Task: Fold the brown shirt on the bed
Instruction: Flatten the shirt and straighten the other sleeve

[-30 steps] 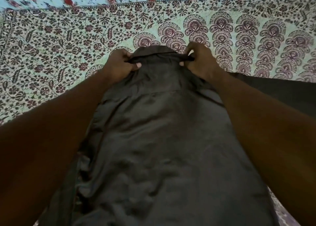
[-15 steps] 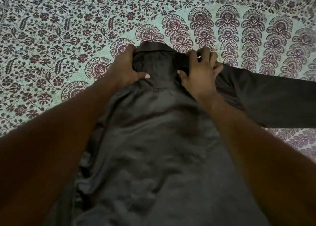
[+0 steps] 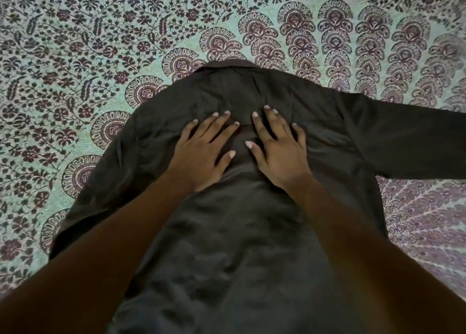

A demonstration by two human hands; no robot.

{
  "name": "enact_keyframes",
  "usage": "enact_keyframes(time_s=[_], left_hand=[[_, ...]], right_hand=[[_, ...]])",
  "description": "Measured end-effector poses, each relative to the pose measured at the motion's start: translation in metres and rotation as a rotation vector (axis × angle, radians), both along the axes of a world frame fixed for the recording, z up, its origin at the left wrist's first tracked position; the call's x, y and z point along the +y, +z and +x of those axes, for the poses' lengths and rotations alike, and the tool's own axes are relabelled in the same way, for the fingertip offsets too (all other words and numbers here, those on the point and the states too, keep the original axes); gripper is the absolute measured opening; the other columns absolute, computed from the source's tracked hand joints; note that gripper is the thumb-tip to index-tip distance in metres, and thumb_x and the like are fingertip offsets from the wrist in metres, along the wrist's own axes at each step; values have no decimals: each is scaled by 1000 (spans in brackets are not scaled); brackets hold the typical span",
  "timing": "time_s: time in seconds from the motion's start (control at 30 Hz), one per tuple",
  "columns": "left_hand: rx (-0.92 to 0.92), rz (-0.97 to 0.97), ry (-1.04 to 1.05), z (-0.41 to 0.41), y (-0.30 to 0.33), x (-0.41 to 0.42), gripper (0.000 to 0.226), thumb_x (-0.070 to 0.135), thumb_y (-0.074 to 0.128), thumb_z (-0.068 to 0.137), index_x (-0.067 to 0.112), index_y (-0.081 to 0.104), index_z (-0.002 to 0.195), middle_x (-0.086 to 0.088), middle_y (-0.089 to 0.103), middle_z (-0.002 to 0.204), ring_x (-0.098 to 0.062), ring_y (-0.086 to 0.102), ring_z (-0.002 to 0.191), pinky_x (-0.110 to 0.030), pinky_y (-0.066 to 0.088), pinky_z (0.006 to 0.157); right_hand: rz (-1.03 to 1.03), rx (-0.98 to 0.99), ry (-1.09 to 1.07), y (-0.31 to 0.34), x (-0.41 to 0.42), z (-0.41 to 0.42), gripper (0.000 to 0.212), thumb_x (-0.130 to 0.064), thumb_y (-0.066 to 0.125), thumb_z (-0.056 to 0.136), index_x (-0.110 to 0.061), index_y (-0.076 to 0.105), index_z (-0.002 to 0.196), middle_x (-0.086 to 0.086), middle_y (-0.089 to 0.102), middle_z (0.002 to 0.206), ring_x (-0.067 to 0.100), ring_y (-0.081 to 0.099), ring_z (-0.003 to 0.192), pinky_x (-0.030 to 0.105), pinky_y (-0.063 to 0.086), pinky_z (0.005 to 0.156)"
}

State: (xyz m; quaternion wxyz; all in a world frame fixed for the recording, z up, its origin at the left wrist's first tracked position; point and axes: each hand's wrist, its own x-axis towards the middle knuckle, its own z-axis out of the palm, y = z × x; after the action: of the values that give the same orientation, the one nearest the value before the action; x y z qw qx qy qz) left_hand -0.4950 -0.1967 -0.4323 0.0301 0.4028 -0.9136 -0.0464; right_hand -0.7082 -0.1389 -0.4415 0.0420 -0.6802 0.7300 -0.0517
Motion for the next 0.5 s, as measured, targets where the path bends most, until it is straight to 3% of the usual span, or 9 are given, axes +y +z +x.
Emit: enact_keyframes(time_s=[0.1,0.2,0.27,0.37,0.5], left_hand=[[-54,24,62,3,-1,0,75,63,31,98,33,8,162,5,5,171,-17,10,157,-50,17,124],[-80,15,31,-6,5,-3,80,60,32,94,26,8,163,3,3,172,-20,8,158,-52,17,124],[-99,-26,-28,-8,2,-3,76,56,30,96,26,11,163,4,6,172,-18,11,157,-51,19,123],[-86,-23,-14,-4,-3,-3,74,59,28,98,29,9,163,5,8,171,-16,12,157,-50,18,123],[-86,19,55,-8,-1,2,77,59,28,97,24,8,163,1,6,172,-19,10,158,-51,15,125]], right_hand=[[83,7,-150,1,9,-22,69,-76,25,95,-49,12,158,-4,4,171,20,5,158,59,12,119],[86,-47,-285,10,4,-21,73,-73,25,97,-39,13,160,2,-3,171,28,-5,158,63,6,120],[6,-35,-191,14,4,-7,71,-63,27,100,-29,16,162,4,0,171,28,-1,158,60,11,121],[42,16,106,2,21,4,65,-58,27,101,-33,19,161,2,5,171,23,7,158,56,19,121],[66,13,-110,-3,34,-23,64,-71,27,97,-52,14,157,-1,5,171,20,7,158,55,12,123]])
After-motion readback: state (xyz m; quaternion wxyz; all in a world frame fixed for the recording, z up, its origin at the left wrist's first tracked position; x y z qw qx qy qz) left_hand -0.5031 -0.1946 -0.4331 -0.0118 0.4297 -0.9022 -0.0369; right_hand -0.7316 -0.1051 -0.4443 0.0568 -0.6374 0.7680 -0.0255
